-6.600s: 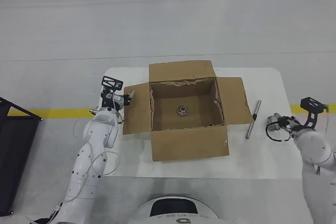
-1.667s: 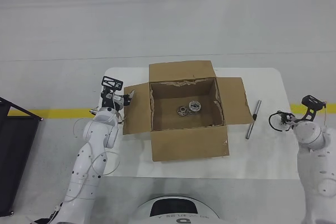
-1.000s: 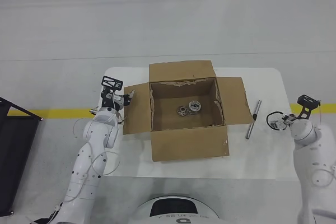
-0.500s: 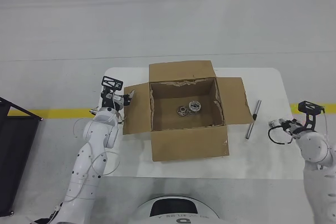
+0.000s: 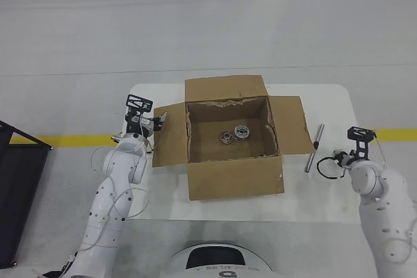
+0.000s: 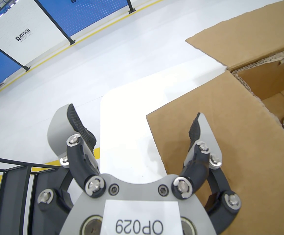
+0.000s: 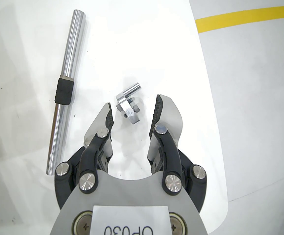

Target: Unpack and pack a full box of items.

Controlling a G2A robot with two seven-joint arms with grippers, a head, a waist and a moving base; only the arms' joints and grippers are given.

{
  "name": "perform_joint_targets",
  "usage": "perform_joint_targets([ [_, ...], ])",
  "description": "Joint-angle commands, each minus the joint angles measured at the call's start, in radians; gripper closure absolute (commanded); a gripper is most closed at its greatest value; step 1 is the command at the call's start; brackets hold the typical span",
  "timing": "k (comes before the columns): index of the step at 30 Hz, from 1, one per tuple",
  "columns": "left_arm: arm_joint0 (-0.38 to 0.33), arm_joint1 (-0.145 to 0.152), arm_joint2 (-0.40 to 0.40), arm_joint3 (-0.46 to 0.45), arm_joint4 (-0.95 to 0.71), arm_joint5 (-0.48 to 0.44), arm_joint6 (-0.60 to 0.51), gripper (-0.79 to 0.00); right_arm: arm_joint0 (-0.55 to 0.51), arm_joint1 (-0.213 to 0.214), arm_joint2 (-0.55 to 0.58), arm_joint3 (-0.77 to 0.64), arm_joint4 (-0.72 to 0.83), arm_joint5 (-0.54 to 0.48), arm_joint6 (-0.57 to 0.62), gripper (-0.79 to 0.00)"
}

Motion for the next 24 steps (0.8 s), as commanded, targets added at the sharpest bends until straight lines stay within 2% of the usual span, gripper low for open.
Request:
perform_joint_targets([
  [1, 0.0, 0.0, 0.0, 0.0, 0.0, 0.0, 0.0, -0.785, 0.025, -0.001, -0.017, 0.027, -0.011, 0.005, 0.002, -0.339],
  [5, 0.0, 0.0, 0.0, 0.0, 0.0, 0.0, 0.0, -0.785, 0.053, -0.004, -0.041, 0.052, -0.022, -0.002, 0.01, -0.314],
  [7, 0.0, 0.0, 0.0, 0.0, 0.0, 0.0, 0.0, -0.785, 0.06, -0.004, -0.048, 0.058, -0.032, -0.002, 0.013, -0.265],
  [9, 0.0, 0.0, 0.0, 0.0, 0.0, 0.0, 0.0, -0.785, 0.064, -0.004, -0.053, 0.06, -0.036, -0.006, 0.022, -0.025],
  [10, 0.0, 0.0, 0.0, 0.0, 0.0, 0.0, 0.0, -0.785, 0.066, -0.004, -0.054, 0.061, -0.038, -0.005, 0.022, 0.0],
  [18, 0.0, 0.0, 0.0, 0.0, 0.0, 0.0, 0.0, -0.785, 0.039, -0.003, 0.017, -0.003, 0.045, -0.007, 0.016, 0.0],
  [24, 0.0, 0.0, 0.0, 0.0, 0.0, 0.0, 0.0, -0.785, -0.07, -0.002, 0.166, -0.157, 0.312, -0.11, 0.009, 0.0],
])
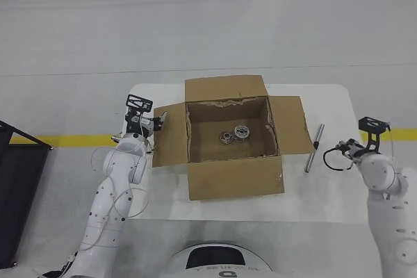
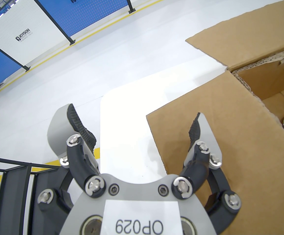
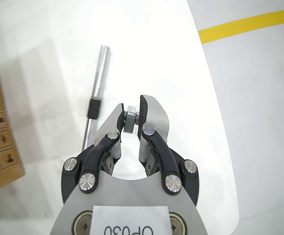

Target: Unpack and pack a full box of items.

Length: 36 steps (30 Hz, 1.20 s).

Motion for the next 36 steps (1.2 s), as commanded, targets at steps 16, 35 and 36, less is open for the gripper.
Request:
perform_joint_targets([
  [16, 0.0, 0.0, 0.0, 0.0, 0.0, 0.0, 0.0, -0.785, -0.219, -0.009, 0.244, -0.179, 0.672, -0.173, 0.113, 0.0],
  [35, 0.0, 0.0, 0.0, 0.0, 0.0, 0.0, 0.0, -0.785, -0.162, -0.006, 0.049, -0.362, 0.834, -0.274, 0.248, 0.0],
  [36, 0.0, 0.0, 0.0, 0.0, 0.0, 0.0, 0.0, -0.785, -0.134, -0.005, 0.001, -0.366, 0.828, -0.262, 0.272, 0.0],
])
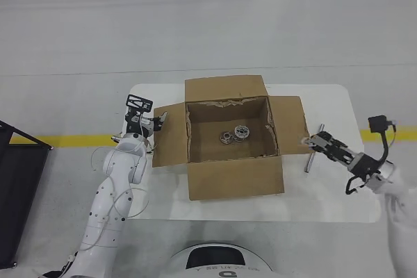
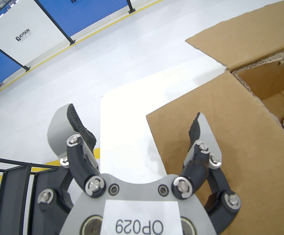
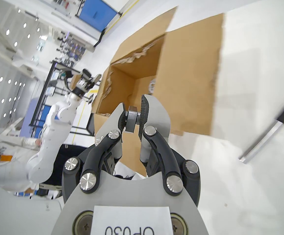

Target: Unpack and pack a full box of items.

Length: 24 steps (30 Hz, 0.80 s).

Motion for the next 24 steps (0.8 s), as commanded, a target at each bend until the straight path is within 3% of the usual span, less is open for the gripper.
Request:
perform_joint_targets([
  [1, 0.0, 0.0, 0.0, 0.0, 0.0, 0.0, 0.0, -0.785, 0.064, 0.002, -0.103, -0.002, -0.035, 0.038, 0.035, 0.0],
  [9, 0.0, 0.0, 0.0, 0.0, 0.0, 0.0, 0.0, -0.785, 0.289, -0.012, -0.484, 0.077, -0.281, 0.172, 0.006, 0.0],
  [18, 0.0, 0.0, 0.0, 0.0, 0.0, 0.0, 0.0, -0.785, 0.452, -0.036, -0.7, 0.24, -0.473, 0.28, -0.075, 0.0],
  [19, 0.0, 0.0, 0.0, 0.0, 0.0, 0.0, 0.0, -0.785, 0.465, -0.037, -0.714, 0.254, -0.49, 0.292, -0.075, -0.034],
  [20, 0.0, 0.0, 0.0, 0.0, 0.0, 0.0, 0.0, -0.785, 0.474, -0.039, -0.724, 0.262, -0.501, 0.298, -0.077, -0.203],
  [22, 0.0, 0.0, 0.0, 0.0, 0.0, 0.0, 0.0, -0.785, 0.483, -0.04, -0.734, 0.267, -0.52, 0.308, -0.086, -0.36],
  [23, 0.0, 0.0, 0.0, 0.0, 0.0, 0.0, 0.0, -0.785, 0.481, -0.04, -0.733, 0.26, -0.528, 0.313, -0.099, -0.736],
  [24, 0.0, 0.0, 0.0, 0.0, 0.0, 0.0, 0.0, -0.785, 0.475, -0.039, -0.727, 0.245, -0.524, 0.316, -0.103, -0.785],
])
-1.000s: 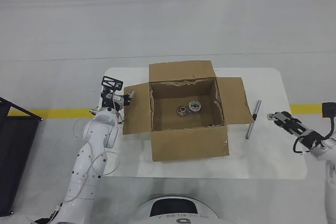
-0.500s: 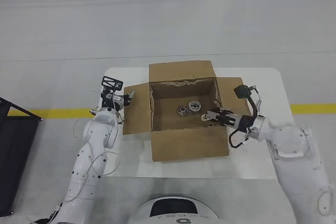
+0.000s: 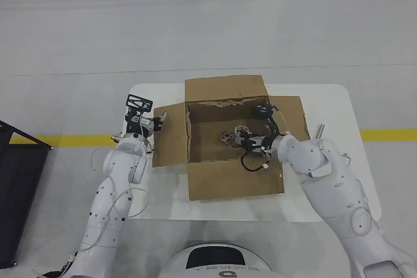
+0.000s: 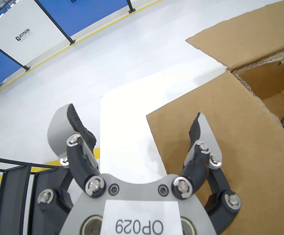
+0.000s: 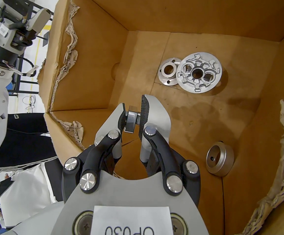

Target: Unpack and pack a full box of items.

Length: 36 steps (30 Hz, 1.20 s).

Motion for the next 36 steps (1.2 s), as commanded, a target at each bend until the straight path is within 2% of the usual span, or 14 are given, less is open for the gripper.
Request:
perform_joint_targets([
  [1, 0.0, 0.0, 0.0, 0.0, 0.0, 0.0, 0.0, -0.785, -0.014, 0.003, 0.02, -0.036, 0.011, 0.004, -0.013, -0.785],
  [6, 0.0, 0.0, 0.0, 0.0, 0.0, 0.0, 0.0, -0.785, -0.106, 0.021, 0.145, -0.182, 0.067, -0.011, -0.028, -0.785],
  [11, 0.0, 0.0, 0.0, 0.0, 0.0, 0.0, 0.0, -0.785, -0.255, 0.041, 0.395, -0.311, 0.221, -0.057, -0.064, -0.785],
  [16, 0.0, 0.0, 0.0, 0.0, 0.0, 0.0, 0.0, -0.785, -0.388, 0.052, 0.695, -0.277, 0.364, -0.085, -0.115, -0.785],
  [19, 0.0, 0.0, 0.0, 0.0, 0.0, 0.0, 0.0, -0.785, -0.426, 0.055, 0.789, -0.203, 0.383, -0.045, -0.134, -0.785],
  [21, 0.0, 0.0, 0.0, 0.0, 0.0, 0.0, 0.0, -0.785, -0.428, 0.062, 0.798, -0.153, 0.29, 0.012, -0.106, -0.705],
  [22, 0.0, 0.0, 0.0, 0.0, 0.0, 0.0, 0.0, -0.785, -0.419, 0.066, 0.782, -0.139, 0.217, 0.044, -0.094, -0.733],
  [25, 0.0, 0.0, 0.0, 0.0, 0.0, 0.0, 0.0, -0.785, -0.364, 0.072, 0.698, -0.081, 0.113, 0.1, -0.05, -0.705],
  [27, 0.0, 0.0, 0.0, 0.0, 0.0, 0.0, 0.0, -0.785, -0.325, 0.074, 0.641, -0.037, 0.041, 0.132, -0.048, -0.622],
  [28, 0.0, 0.0, 0.0, 0.0, 0.0, 0.0, 0.0, -0.785, -0.303, 0.074, 0.609, -0.013, 0.001, 0.15, -0.053, -0.529],
  [30, 0.0, 0.0, 0.0, 0.0, 0.0, 0.0, 0.0, -0.785, -0.259, 0.074, 0.549, 0.035, -0.097, 0.201, -0.076, -0.456],
  [32, 0.0, 0.0, 0.0, 0.0, 0.0, 0.0, 0.0, -0.785, -0.216, 0.072, 0.483, 0.083, -0.186, 0.239, -0.087, -0.517],
  [36, 0.0, 0.0, 0.0, 0.0, 0.0, 0.0, 0.0, -0.785, -0.142, 0.07, 0.394, 0.184, -0.327, 0.294, -0.08, -0.413],
])
